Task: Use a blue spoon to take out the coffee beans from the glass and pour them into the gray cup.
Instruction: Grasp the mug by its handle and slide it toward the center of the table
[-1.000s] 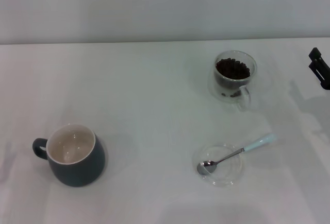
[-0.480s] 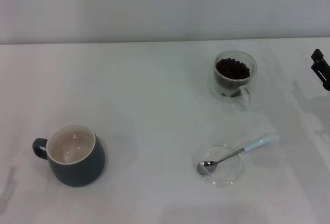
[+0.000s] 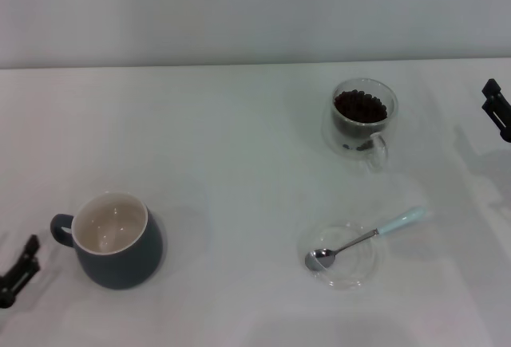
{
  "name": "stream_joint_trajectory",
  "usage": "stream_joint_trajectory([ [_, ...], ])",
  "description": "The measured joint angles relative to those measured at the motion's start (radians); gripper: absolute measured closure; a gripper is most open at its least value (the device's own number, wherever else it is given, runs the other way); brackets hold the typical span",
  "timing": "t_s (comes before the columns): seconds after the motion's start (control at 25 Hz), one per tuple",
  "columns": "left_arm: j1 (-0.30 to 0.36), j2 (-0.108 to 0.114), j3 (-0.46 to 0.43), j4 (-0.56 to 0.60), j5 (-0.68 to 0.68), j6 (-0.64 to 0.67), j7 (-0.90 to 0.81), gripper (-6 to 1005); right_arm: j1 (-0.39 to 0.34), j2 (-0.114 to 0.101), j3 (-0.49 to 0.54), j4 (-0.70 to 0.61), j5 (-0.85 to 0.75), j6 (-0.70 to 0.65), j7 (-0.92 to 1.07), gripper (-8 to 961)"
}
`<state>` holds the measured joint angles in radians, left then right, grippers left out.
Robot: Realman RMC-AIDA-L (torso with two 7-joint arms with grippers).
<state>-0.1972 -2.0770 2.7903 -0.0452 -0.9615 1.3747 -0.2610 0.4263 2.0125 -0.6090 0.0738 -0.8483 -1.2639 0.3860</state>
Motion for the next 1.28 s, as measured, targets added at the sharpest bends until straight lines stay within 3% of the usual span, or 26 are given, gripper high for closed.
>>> stream_joint_trajectory([
  [0.28,-0.044,0.000,0.001,-0.019,0.092,-0.049,0.010,124,0.000,0.000,0.000,0.007,0.000,0.000,0.004,155],
  [1.08,-0.096,-0.003,-0.010,-0.005,0.087,-0.072,0.082,125,0.002,0.003,0.012,0.025,0.000,-0.009,0.026,155],
  [1.28,-0.090,-0.005,-0.009,0.034,0.065,-0.084,0.136,169,0.002,0.003,0.012,0.028,0.000,-0.009,0.026,155],
])
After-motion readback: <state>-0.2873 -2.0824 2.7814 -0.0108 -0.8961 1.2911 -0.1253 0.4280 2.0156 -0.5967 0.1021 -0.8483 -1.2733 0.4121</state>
